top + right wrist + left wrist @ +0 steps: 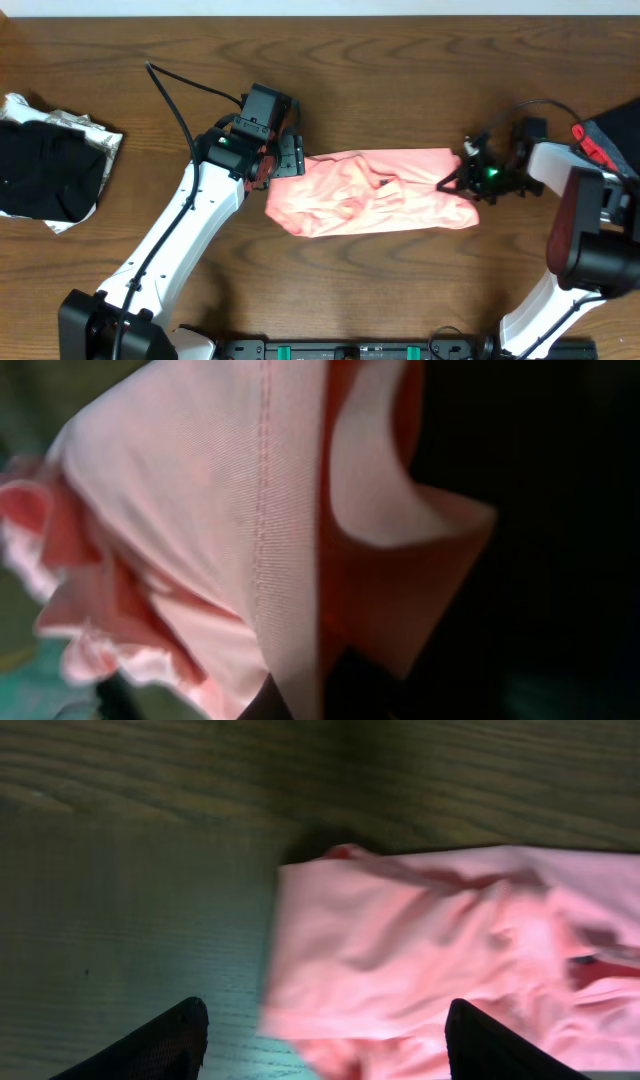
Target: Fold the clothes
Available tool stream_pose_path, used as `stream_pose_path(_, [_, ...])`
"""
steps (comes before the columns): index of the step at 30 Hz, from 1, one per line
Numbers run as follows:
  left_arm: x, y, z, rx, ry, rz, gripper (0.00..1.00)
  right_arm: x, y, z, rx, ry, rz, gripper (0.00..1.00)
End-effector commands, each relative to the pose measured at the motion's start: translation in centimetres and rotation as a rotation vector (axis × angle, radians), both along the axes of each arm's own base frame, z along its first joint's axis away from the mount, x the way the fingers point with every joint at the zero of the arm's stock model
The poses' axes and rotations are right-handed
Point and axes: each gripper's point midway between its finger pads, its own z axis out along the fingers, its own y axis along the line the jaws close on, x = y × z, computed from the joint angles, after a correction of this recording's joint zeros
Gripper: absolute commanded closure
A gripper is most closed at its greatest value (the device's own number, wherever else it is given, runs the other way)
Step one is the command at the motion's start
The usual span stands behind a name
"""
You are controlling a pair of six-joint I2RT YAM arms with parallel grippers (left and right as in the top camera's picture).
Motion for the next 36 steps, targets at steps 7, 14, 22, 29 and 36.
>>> stream_pose_path(7, [-0.1,0.5,-0.4,0.025,0.009,-0.003,0.24,2.6,-10.5,5.4,-0.433,-0.071,-0.173,0.99])
stream_pose_path(14, [-0.1,0.5,-0.4,0.026,0.01,-0.003,0.24,3.2,-11.8,8.9,-0.526,-0.087,-0.165,0.99])
stream_pose_path(22, [-0.2,0.5,-0.4,0.026,0.01,-0.003,0.24,4.1,-9.6,10.8,-0.603,-0.106,-0.083,0.99])
stream_pose_path(29, [-0.2,0.5,-0.4,0.026,0.01,-0.003,0.24,4.4,-6.5,12.2,-0.745,-0.101,-0.013,0.99])
stream_pose_path(36, [-0.2,0.5,-0.4,0.026,0.01,-0.003,0.24,4.2,-1.5,12.6,-0.8,-0.132,0.062,0.99])
